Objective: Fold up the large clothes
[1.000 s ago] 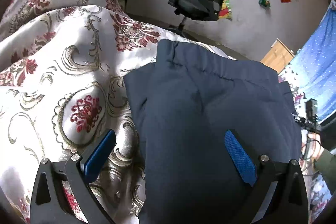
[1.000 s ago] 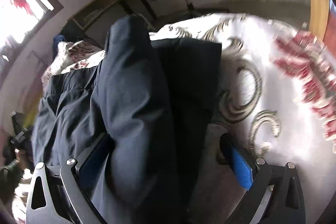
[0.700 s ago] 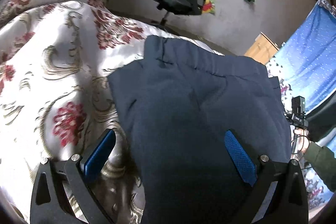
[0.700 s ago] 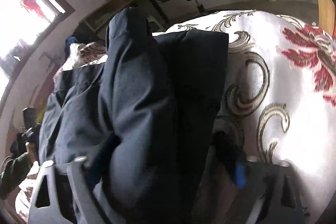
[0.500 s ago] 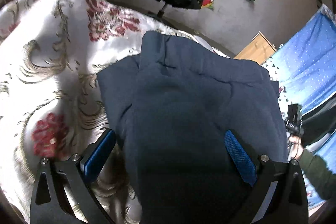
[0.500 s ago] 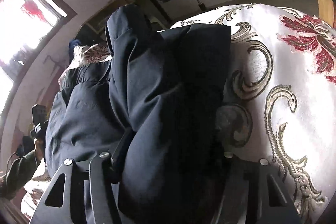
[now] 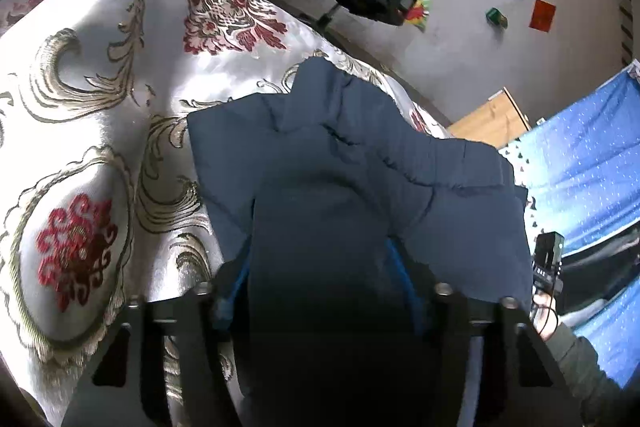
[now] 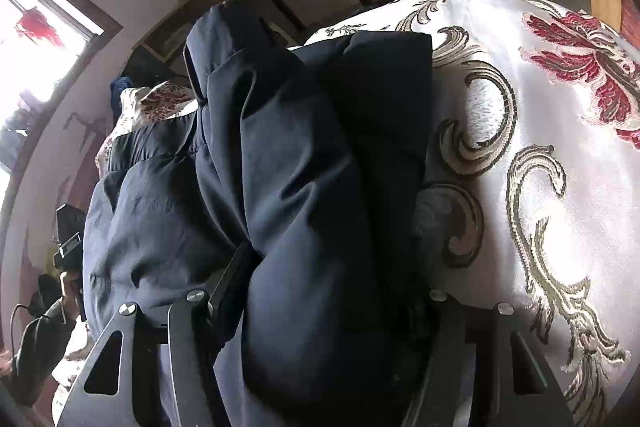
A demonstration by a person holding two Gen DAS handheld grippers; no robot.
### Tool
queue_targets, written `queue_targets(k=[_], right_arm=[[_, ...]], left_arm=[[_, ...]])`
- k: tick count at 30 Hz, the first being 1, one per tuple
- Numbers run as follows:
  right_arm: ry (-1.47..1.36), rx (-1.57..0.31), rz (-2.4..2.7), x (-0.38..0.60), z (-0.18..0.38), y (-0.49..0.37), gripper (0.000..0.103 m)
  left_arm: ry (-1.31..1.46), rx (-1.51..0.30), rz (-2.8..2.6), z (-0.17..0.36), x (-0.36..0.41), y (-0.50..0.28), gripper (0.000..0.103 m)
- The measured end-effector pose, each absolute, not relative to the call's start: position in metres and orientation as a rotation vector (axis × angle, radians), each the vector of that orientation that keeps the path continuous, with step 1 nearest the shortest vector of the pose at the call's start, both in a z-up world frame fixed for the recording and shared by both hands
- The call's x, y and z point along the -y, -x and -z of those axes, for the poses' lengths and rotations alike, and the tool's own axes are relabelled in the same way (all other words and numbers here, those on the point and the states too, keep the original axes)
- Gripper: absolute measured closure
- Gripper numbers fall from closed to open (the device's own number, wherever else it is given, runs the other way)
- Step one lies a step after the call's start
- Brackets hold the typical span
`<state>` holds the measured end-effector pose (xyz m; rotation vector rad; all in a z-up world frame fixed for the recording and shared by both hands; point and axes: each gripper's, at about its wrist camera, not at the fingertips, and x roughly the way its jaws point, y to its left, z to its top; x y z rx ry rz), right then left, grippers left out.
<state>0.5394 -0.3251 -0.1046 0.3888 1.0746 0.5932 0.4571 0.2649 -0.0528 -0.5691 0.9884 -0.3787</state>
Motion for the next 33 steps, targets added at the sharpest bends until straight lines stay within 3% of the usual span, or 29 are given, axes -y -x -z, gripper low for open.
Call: queue_targets(k=[9,12,26,33], right_arm=[[-0.319,-1.069,-0.566,0.306,0.084,-0.531,0.078],[-0.296,-1.052,-0.553,0.300,0.071,-0.524,0.084],[-0.258,-0.808,-0.546,0.334,-0.037,-0.481,0.088],[-0.288,-0.801,-0.449,0.380,-0.032,-0.465,0.088]], left_arm=[[0.501,-0.936,0.300,0.020,-0.248,-0.444,0.084],[0.484,-0.904,0.288,0.005,-0.240,-0.438,0.089],[0.485,-0.771,0.388,-0.060,-0.178,-0.433,0.093],[0.467,-0.801,0.435,-0.049,-0.125,-0.453,0.093]])
